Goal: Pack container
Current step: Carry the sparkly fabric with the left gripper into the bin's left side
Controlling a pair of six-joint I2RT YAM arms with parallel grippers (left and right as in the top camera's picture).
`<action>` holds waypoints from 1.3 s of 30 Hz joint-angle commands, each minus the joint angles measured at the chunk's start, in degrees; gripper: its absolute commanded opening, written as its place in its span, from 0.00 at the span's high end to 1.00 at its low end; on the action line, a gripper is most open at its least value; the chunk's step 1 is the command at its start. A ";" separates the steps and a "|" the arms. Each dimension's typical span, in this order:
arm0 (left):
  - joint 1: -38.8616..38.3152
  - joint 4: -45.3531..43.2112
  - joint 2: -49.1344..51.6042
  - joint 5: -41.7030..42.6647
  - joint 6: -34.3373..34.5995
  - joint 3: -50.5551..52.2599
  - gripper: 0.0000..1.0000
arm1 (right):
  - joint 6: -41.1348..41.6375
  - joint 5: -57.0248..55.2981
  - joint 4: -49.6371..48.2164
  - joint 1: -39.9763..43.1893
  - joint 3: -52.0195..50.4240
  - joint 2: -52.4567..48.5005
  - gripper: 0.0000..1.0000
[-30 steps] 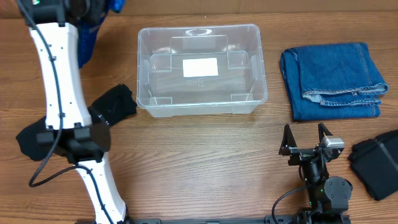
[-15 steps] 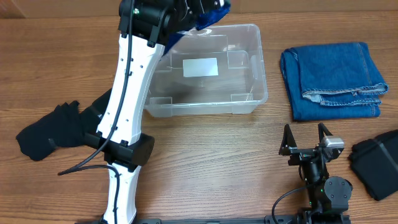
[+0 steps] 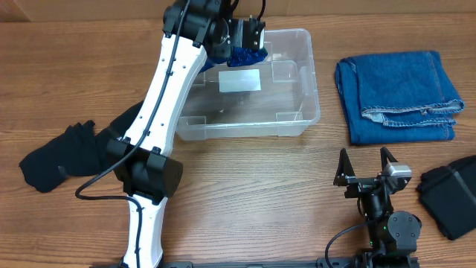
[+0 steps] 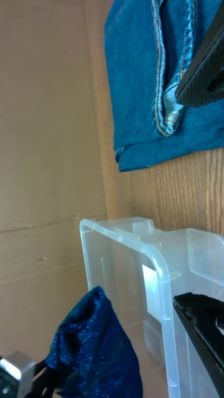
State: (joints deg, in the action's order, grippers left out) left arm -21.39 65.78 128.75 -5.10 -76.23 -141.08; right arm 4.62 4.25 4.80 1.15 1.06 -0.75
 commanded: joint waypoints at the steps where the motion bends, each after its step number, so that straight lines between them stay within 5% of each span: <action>1: -0.07 -2.73 -1.31 0.72 -8.41 3.78 0.96 | -0.15 -0.33 -0.20 0.37 -0.59 0.37 0.00; 9: -0.07 -8.81 2.84 0.70 -11.02 7.54 0.95 | -0.15 -0.33 -0.20 0.37 -0.59 0.37 0.00; 10: -0.07 -8.68 3.52 0.70 -10.99 7.54 0.83 | -0.15 -0.33 -0.20 0.37 -0.59 0.37 0.00; 11: -0.09 -8.66 4.15 0.74 -10.73 7.54 0.55 | -0.15 -0.33 -0.20 0.37 -0.59 0.37 0.00; 12: -0.11 -8.66 4.44 1.84 -9.92 7.54 0.45 | -0.15 -0.33 -0.20 0.37 -0.59 0.37 0.00; 15: -0.35 -8.63 4.42 3.23 -7.82 7.52 0.33 | -0.15 -0.33 -0.20 0.37 -0.59 0.37 0.00; 22: -3.85 -6.91 0.79 2.97 15.12 7.10 0.28 | -0.15 -0.33 -0.20 0.37 -0.59 0.37 0.00; 25: -5.66 -3.56 -5.49 1.55 28.46 5.22 0.21 | -0.15 -0.33 -0.20 0.37 -0.59 0.37 0.00; 27: -5.27 -3.19 -9.90 2.25 41.42 5.16 0.08 | -0.15 -0.33 -0.20 0.37 -0.59 0.37 0.00; 30: -3.48 -0.24 -11.32 6.10 54.40 5.16 0.10 | -0.15 -0.33 -0.20 0.37 -0.59 0.37 0.00; 35: -0.17 7.39 -11.61 16.98 60.52 5.16 0.21 | -0.15 -0.33 -0.20 0.37 -0.59 0.37 0.00; 39: 4.70 17.25 -15.15 17.00 64.72 5.16 0.00 | -0.15 -0.33 -0.20 0.37 -0.59 0.37 0.00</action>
State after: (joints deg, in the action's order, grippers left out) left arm -20.40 78.50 117.36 10.00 -16.34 -135.72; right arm 4.64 4.25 4.78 1.15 1.06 -0.75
